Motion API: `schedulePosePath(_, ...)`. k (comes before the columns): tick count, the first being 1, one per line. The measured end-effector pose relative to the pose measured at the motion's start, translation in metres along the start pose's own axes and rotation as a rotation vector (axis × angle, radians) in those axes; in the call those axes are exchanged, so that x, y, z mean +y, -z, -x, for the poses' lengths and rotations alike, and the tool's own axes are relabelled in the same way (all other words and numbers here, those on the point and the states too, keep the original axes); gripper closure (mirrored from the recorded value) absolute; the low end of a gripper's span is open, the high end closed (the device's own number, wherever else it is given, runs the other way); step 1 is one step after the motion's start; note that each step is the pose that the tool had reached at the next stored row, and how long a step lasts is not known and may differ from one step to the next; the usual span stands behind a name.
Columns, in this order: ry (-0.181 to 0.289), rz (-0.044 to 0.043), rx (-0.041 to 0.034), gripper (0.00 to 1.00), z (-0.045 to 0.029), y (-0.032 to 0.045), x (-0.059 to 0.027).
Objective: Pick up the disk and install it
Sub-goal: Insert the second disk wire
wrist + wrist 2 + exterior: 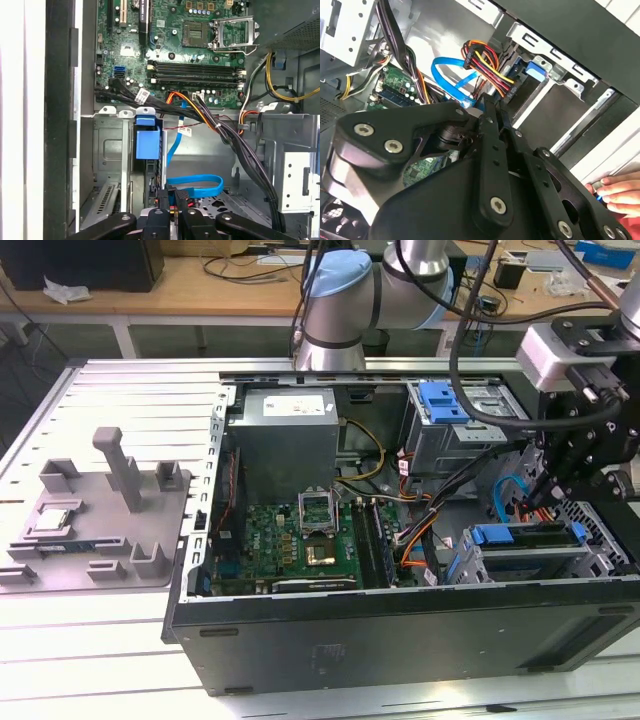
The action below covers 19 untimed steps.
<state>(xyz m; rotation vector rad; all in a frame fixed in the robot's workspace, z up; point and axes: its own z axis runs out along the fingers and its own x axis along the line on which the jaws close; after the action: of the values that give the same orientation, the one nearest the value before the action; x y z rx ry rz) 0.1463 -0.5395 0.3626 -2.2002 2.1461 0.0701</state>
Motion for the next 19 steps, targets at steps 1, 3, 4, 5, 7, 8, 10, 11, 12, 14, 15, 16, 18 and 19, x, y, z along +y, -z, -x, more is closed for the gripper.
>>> schedulePosePath(1,0.000,-0.0009,-0.0102,0.84,-0.0048,0.0004,0.0001)
schedulePosePath(3,0.000,-0.0020,-0.0205,0.84,-0.0096,0.0007,0.0002)
schedulePosePath(4,0.000,-0.0021,-0.0208,0.84,-0.0096,0.0007,0.0002)
schedulePosePath(5,0.000,-0.0021,-0.0209,0.84,-0.0096,0.0008,0.0002)
schedulePosePath(7,0.000,-0.0021,-0.0208,0.84,-0.0096,0.0008,0.0002)
schedulePosePath(8,0.000,-0.0021,-0.0207,0.84,-0.0106,0.0009,0.0002)
schedulePosePath(10,0.000,-0.0021,-0.0209,0.84,-0.0130,0.0010,0.0003)
schedulePosePath(11,0.000,-0.0021,-0.0208,0.84,-0.0134,0.0010,0.0003)
schedulePosePath(12,0.000,-0.0021,-0.0208,0.84,-0.0138,0.0010,0.0003)
schedulePosePath(14,0.000,-0.0021,-0.0208,0.84,-0.0150,0.0009,0.0003)
schedulePosePath(15,0.000,-0.0021,-0.0209,0.84,-0.0153,0.0008,0.0004)
schedulePosePath(16,0.000,-0.0021,-0.0210,0.84,-0.0154,0.0006,0.0004)
schedulePosePath(18,0.000,-0.0021,-0.0208,0.84,-0.0157,0.0004,0.0004)
schedulePosePath(19,0.000,-0.0021,-0.0206,0.84,-0.0158,0.0003,0.0004)
